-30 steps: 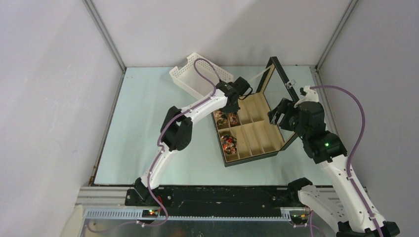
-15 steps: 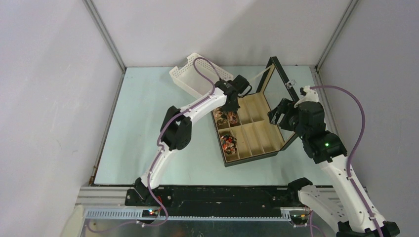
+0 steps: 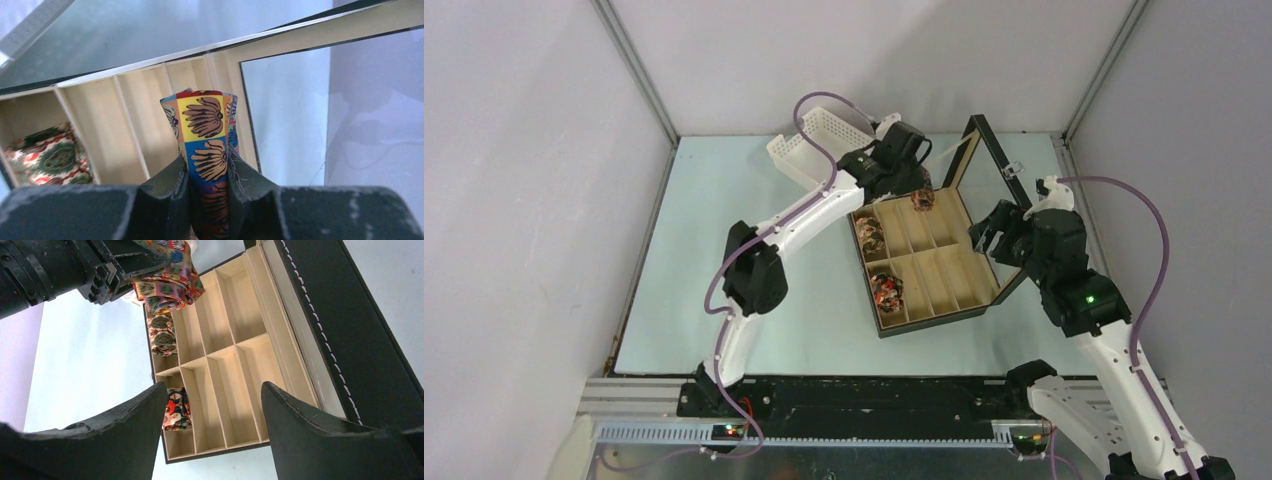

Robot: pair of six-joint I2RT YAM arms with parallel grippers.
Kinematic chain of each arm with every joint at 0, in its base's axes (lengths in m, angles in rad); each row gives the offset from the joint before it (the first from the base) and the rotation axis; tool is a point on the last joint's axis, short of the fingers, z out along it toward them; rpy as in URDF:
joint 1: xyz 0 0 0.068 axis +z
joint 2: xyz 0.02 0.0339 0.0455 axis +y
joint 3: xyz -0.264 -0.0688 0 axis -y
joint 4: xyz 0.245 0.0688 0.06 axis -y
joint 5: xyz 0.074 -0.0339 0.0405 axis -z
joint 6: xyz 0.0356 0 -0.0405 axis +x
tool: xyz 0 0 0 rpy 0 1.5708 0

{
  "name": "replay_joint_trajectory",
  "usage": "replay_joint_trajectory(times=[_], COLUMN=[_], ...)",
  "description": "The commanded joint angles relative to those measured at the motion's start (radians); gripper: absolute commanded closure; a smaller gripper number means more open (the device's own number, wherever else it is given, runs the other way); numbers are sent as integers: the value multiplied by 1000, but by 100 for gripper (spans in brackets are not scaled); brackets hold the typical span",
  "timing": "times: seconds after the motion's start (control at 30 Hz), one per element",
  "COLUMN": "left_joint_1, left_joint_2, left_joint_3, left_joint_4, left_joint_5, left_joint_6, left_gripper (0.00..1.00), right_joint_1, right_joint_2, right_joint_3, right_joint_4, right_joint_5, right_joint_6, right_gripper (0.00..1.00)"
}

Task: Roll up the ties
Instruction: Place the tie in the storage box.

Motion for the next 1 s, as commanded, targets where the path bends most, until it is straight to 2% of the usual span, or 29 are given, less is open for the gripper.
replay_joint_trajectory(times=[0.0,0.17,0.4,0.97], left_joint_1=[-2,3,26,67], left_joint_2=[-49,-74,-139,-217], left_joint_3=[-141,-319,-563,-744], left_joint_4=[204,398,562,663], left_joint_5=[47,67,94,100], left_joint_6=[18,9,-8,-34], left_gripper=[100,100,100,100], right_joint_1=[-5,-5,-7,-4], right_joint_2=[-3,1,11,40], right_joint_3=[0,1,1,1], right_joint_4=[22,22,23,51], right_joint_5=[19,18,9,-28], right_joint_6=[10,10,15,30], right_gripper=[28,28,28,29])
